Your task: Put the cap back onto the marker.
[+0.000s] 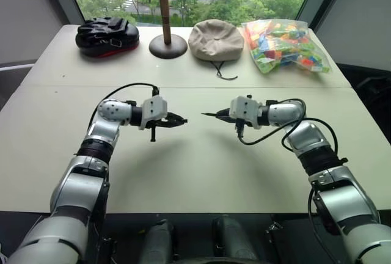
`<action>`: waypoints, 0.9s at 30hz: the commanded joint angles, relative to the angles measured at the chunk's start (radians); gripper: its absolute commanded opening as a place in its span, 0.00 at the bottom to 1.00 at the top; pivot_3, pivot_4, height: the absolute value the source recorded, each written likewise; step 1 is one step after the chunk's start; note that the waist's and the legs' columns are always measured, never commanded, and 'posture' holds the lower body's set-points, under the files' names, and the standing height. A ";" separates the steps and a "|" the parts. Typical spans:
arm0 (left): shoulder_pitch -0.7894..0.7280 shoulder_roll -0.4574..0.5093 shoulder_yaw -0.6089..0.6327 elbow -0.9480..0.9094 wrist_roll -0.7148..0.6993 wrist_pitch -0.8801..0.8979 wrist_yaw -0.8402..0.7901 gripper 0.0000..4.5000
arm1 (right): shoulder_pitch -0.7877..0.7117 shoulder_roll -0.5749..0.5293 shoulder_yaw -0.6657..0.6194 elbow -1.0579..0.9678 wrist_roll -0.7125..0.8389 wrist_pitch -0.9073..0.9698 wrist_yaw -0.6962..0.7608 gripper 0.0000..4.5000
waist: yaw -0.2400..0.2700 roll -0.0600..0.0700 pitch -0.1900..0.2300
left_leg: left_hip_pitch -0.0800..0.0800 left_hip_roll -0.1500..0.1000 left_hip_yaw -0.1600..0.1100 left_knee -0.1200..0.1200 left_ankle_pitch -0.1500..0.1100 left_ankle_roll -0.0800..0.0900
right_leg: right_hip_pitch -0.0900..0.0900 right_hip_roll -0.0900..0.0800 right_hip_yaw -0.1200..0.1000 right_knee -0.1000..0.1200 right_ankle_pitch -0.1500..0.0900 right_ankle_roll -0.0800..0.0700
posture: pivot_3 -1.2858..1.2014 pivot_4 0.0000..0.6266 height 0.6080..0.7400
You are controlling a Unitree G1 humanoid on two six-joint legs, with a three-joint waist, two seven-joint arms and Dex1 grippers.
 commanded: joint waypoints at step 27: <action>-0.074 -0.068 0.016 0.089 -0.003 -0.066 0.089 0.01 | 0.011 0.009 0.001 -0.113 0.001 0.010 0.031 0.00 | 0.001 0.000 0.000 | 0.000 0.000 0.000 0.000 0.000 0.000 | 0.000 0.000 0.000 0.000 0.000 0.000 | 0.52 0.24 1.00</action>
